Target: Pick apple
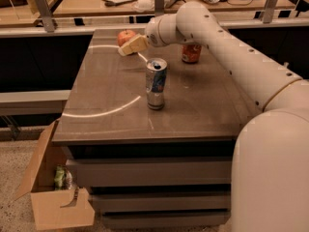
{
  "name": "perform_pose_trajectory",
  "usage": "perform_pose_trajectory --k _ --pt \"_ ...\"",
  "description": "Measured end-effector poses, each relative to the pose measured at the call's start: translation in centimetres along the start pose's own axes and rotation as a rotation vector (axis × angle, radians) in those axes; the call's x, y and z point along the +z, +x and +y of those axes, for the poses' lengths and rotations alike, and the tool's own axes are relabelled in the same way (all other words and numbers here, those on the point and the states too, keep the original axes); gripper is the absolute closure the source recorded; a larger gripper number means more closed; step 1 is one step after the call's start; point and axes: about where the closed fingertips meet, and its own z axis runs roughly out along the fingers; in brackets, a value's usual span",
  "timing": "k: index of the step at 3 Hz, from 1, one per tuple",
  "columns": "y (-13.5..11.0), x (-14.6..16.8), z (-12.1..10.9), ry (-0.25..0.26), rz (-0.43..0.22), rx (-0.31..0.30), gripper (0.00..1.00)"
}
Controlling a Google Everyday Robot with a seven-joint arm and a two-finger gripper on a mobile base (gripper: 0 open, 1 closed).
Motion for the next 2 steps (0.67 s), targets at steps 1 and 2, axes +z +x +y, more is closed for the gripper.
perform_pose_trajectory --k 1,2 --pt "1.6 1.2 -0.2 0.005 0.004 0.013 0.0" --pt "2.3 2.5 -0.1 -0.002 -0.003 0.029 0.0"
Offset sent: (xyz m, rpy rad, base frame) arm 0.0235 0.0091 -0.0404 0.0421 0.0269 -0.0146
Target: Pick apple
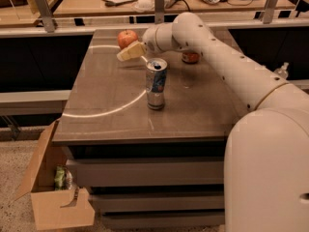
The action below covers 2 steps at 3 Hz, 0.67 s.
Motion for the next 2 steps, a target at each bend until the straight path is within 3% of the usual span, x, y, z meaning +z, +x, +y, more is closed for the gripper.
perform_pose_trajectory --k 2 --pt "-0.3 2.8 -1.0 0.007 -0.032 0.029 0.0"
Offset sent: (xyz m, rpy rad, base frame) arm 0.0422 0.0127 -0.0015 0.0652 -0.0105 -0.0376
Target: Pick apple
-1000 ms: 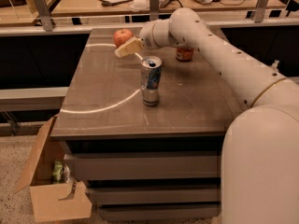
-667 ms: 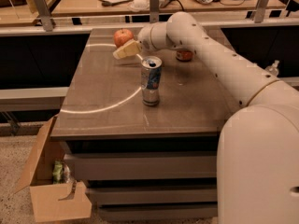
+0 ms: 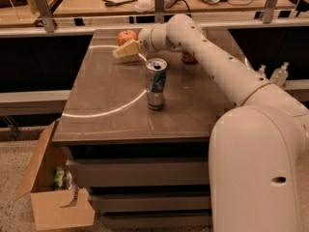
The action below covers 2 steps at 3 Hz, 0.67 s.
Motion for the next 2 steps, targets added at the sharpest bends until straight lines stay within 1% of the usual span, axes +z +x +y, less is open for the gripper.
perform_pose_trajectory --k 1,2 --pt "0.12 0.6 -0.3 0.004 0.001 0.015 0.18" --pt "0.45 0.55 -0.3 0.007 0.008 0.029 0.42"
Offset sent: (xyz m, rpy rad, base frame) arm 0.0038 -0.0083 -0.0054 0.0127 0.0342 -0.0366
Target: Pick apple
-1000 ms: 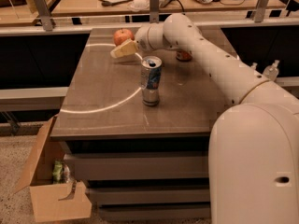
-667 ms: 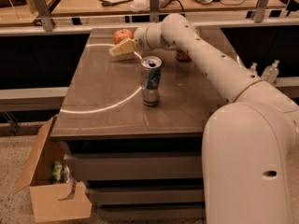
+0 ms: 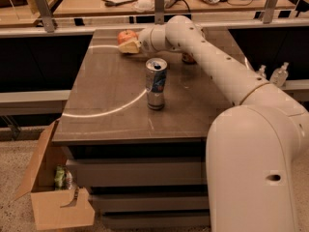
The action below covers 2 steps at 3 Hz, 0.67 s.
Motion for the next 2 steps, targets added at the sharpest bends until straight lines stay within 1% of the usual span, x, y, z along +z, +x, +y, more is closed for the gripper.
perform_pose_trajectory --k 1,2 --pt "0.2 -0.5 0.1 0.001 0.004 0.009 0.65" --pt "-1.2 -2.5 0.7 -0.033 -0.035 -0.006 0.88"
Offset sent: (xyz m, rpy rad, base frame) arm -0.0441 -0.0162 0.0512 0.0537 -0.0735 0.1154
